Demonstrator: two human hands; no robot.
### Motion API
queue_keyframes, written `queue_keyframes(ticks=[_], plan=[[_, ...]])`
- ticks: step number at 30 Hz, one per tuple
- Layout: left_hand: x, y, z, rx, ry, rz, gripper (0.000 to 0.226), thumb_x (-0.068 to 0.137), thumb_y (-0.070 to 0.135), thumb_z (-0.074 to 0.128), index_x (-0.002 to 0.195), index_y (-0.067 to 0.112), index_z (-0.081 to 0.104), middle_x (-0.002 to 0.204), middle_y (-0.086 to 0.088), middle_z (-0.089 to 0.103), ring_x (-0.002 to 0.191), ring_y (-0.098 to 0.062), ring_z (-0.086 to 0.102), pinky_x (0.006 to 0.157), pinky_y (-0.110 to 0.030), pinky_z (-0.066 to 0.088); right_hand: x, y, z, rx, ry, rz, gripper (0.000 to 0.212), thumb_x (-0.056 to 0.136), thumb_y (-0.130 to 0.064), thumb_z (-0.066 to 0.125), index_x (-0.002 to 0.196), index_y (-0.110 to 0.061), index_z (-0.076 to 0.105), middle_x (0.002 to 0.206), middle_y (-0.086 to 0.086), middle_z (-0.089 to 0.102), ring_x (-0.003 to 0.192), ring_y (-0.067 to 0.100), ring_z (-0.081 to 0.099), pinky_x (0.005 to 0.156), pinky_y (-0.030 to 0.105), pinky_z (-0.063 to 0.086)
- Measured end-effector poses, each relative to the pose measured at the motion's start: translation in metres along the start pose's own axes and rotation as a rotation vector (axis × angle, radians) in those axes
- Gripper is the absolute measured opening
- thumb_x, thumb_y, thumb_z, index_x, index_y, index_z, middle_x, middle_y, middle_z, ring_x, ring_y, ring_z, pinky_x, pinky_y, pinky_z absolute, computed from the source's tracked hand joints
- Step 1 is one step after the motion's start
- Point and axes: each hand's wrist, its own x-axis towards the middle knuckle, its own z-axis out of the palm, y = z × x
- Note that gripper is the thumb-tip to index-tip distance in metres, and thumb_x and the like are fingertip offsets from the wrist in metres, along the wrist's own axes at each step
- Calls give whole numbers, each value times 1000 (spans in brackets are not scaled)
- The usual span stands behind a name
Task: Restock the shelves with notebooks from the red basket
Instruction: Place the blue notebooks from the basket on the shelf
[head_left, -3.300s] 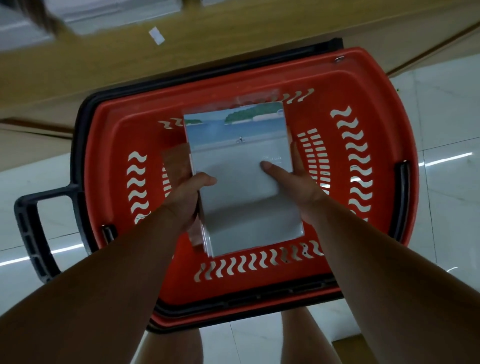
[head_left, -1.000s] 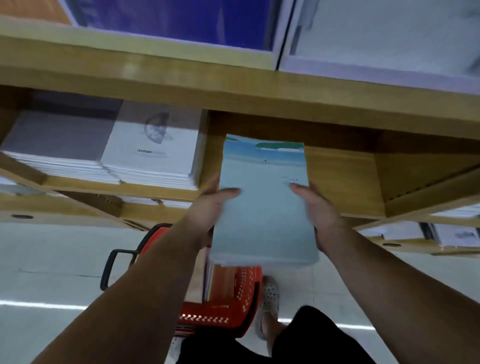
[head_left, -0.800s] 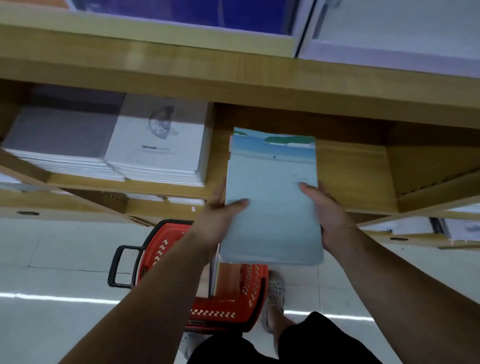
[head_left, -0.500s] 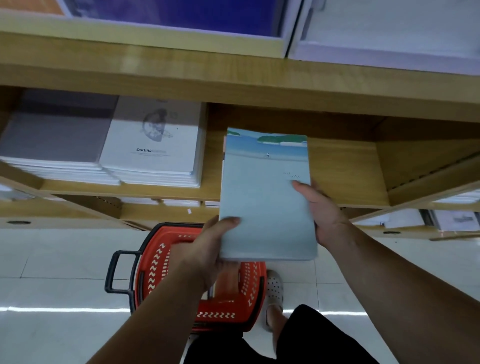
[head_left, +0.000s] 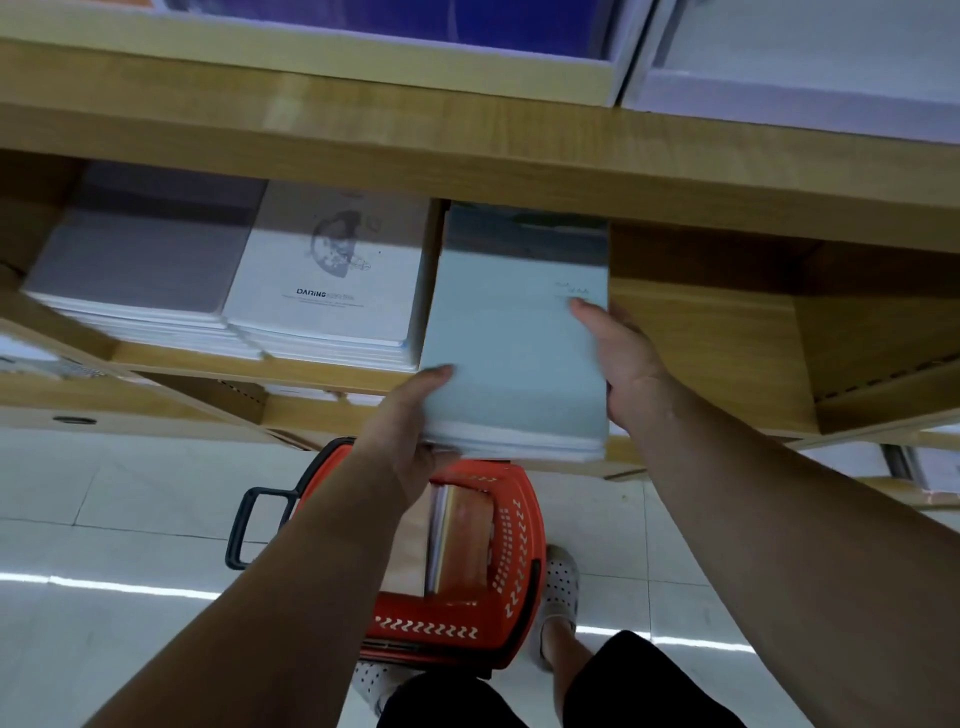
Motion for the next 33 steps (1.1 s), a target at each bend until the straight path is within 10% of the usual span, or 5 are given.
queue_keyframes(ticks=[4, 8, 15, 23, 33], plan=[[-17, -18, -5, -54, 20, -54, 51, 81, 41, 76, 124, 14, 68, 95, -9, 78, 71, -29, 75, 58, -39, 60, -10, 3, -1, -134, 63, -25, 18, 96, -38, 72, 114, -33, 72, 110, 1, 79, 101, 29, 76, 84, 40, 61], [-28, -40, -8, -123, 20, -181, 78, 66, 59, 78, 125, 9, 66, 93, -19, 73, 82, -34, 68, 74, -43, 56, -36, 16, -22, -220, 116, -78, 64, 96, -45, 71, 153, -32, 46, 127, -3, 71, 101, 14, 69, 78, 33, 52], [-19, -44, 0, -344, -53, -104, 70, 82, 62, 66, 128, 10, 65, 117, -23, 68, 104, -40, 62, 106, -53, 48, -76, 59, -26, -164, 87, 44, 104, 59, -80, 79, 150, -41, 48, 138, -14, 63, 131, 18, 56, 117, 51, 39], [-9, -27, 6, -492, -105, -125, 56, 83, 38, 63, 132, 10, 63, 135, -23, 65, 126, -44, 61, 111, -56, 45, -59, 54, -11, -153, 141, -90, 55, 82, -29, 87, 132, -38, 68, 114, -13, 79, 112, 16, 72, 102, 50, 55], [21, 26, 23, -648, -220, -106, 65, 79, 29, 57, 140, 6, 55, 132, -26, 65, 123, -49, 60, 109, -66, 40, -14, 13, 10, -251, 116, -183, 43, 95, -31, 76, 135, -38, 62, 110, -17, 73, 104, 11, 70, 80, 40, 63]])
